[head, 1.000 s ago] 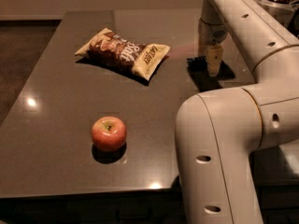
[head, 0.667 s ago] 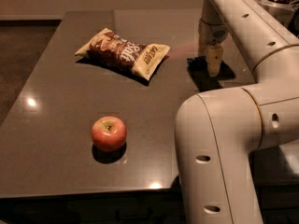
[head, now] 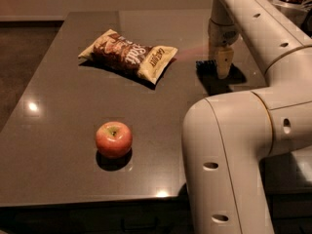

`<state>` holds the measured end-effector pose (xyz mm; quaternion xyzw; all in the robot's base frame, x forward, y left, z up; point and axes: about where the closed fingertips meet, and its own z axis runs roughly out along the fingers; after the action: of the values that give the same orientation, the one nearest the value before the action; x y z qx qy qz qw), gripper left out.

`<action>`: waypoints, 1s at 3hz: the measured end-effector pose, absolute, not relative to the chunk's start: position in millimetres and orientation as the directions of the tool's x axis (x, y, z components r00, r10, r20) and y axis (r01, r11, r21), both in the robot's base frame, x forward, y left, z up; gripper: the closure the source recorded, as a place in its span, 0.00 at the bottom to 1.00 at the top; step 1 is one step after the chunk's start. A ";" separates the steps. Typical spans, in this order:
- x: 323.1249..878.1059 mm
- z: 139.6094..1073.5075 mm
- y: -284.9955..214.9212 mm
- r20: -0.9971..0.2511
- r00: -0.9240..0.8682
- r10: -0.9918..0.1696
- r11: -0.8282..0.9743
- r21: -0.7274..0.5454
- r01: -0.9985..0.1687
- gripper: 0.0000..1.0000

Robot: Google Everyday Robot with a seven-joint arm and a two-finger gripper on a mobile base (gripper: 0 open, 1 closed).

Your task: Move rxbar blueberry near brown chip bag

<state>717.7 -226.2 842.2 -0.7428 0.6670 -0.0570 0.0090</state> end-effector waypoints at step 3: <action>716.3 845.6 -227.0 0.073 0.100 -0.992 -0.107 -0.090 -0.990 0.52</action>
Offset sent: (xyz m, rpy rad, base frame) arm -0.1090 0.0617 0.1608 0.1957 0.1597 -0.0375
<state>716.3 -227.0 845.6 -0.7416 0.6683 -0.0573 0.0089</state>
